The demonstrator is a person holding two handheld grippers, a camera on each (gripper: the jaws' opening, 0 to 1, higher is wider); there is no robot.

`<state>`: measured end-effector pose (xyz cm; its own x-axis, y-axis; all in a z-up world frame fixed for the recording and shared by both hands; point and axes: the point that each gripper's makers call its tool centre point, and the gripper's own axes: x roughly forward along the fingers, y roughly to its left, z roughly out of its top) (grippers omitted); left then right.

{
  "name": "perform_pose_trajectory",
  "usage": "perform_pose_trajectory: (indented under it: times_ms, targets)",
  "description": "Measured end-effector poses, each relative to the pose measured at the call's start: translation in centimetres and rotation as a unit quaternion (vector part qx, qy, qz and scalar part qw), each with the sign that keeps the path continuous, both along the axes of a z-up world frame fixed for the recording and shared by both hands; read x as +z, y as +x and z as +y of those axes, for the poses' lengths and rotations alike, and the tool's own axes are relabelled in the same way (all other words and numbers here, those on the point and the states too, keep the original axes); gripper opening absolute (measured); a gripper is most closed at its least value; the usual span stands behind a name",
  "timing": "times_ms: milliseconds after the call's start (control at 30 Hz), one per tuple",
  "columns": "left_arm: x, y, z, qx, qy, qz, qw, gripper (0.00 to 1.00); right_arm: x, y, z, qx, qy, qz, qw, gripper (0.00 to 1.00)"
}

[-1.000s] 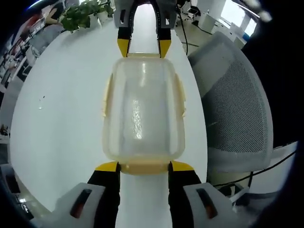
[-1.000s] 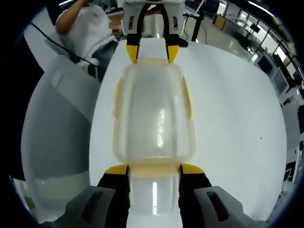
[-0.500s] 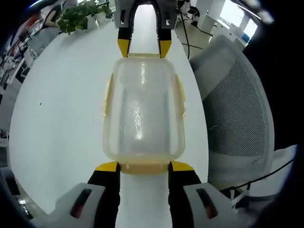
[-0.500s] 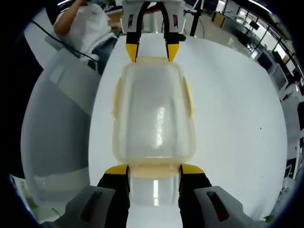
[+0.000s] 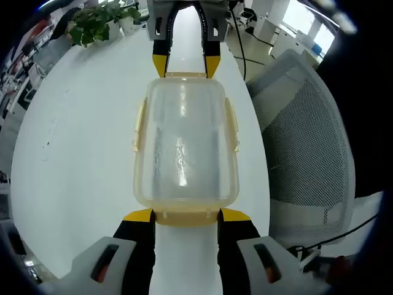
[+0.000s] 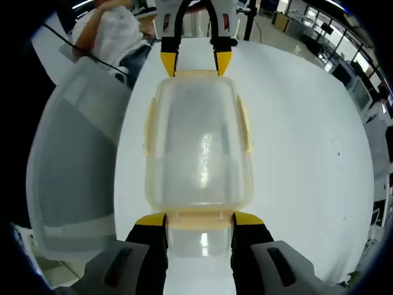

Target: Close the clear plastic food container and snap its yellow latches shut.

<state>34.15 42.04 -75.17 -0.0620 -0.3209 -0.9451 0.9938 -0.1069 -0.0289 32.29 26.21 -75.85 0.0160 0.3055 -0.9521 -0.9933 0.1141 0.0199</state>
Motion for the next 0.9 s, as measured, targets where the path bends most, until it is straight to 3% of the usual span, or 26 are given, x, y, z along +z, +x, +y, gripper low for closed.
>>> perform_pose_trajectory:
  times_ms: [900]
  targets:
    - [-0.8,-0.5,-3.8,0.017,-0.002,0.008,0.9998,0.38,-0.9,0.1,-3.9,0.011,-0.006,0.005,0.9999,0.38]
